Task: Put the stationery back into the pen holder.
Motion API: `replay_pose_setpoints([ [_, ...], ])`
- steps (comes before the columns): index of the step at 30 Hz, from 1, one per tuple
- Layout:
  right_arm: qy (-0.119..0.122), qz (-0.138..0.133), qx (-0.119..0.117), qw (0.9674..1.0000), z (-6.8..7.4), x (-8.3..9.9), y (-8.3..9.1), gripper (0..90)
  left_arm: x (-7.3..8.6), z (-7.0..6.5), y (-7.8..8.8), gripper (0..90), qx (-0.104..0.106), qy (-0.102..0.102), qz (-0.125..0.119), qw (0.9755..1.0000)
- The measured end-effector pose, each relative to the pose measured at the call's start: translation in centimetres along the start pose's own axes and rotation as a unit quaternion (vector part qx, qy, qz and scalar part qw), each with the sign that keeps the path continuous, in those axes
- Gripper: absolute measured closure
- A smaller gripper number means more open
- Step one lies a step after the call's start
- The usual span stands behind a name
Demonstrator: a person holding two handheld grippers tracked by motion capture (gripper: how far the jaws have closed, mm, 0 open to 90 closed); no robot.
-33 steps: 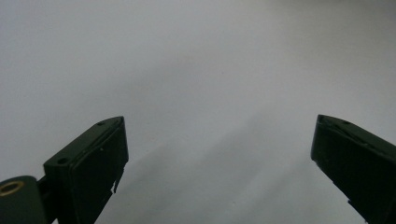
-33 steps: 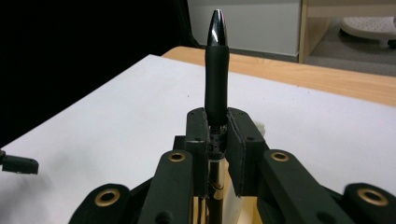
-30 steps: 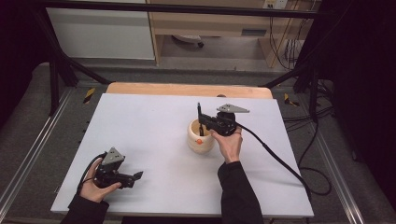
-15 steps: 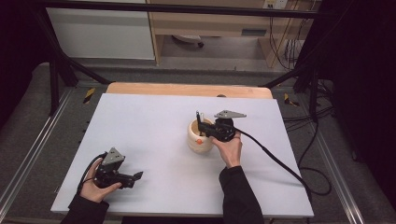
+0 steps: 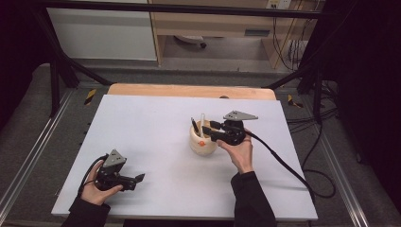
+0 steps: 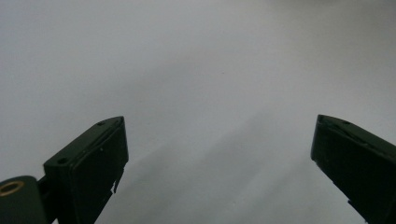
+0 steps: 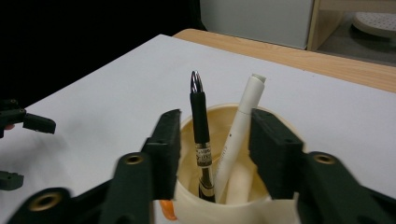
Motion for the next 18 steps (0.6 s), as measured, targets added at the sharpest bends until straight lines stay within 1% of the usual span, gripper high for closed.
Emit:
replay_pose_setpoints([
  [1,0.001,0.008,-0.001,1.0000,0.1,0.0,0.3,41.6,0.0,0.0,0.0,4.1,-0.001,-0.002,0.001,1.0000],
  [2,0.008,0.014,0.000,0.9999,0.1,0.0,0.5,36.8,0.0,0.1,0.0,4.1,-0.001,-0.002,0.001,1.0000],
  [3,0.010,0.021,0.002,0.9997,0.1,0.1,0.9,31.9,0.0,0.1,0.0,4.1,-0.001,-0.002,0.001,1.0000],
  [6,0.007,0.024,0.007,0.9997,0.0,0.3,1.8,21.0,0.0,0.0,0.0,4.1,-0.001,-0.002,0.001,1.0000],
  [9,0.007,0.015,0.024,0.9996,-0.3,0.8,2.8,14.3,0.0,0.0,0.0,4.1,-0.002,-0.002,0.002,1.0000],
  [13,0.004,0.006,0.036,0.9993,-0.6,1.5,4.0,7.0,0.1,0.1,-0.1,4.1,-0.003,0.000,0.002,1.0000],
  [16,0.011,0.018,0.045,0.9988,-0.9,2.2,4.6,3.4,0.1,0.1,-0.1,4.1,-0.004,0.000,0.002,1.0000],
  [18,0.012,0.026,0.047,0.9985,-1.1,2.9,5.0,2.3,0.1,0.2,-0.1,4.1,-0.006,0.000,0.001,1.0000],
])
Point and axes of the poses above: each handheld gripper's, and its own axes: y roughly backward along the jaws, x roughly out of its underside, z roughly to its left, the point moved 1 cm from there along -y, roughly forward along the jaws, and after that the axes turned 7 degrees about z, right-handed, at the moved point
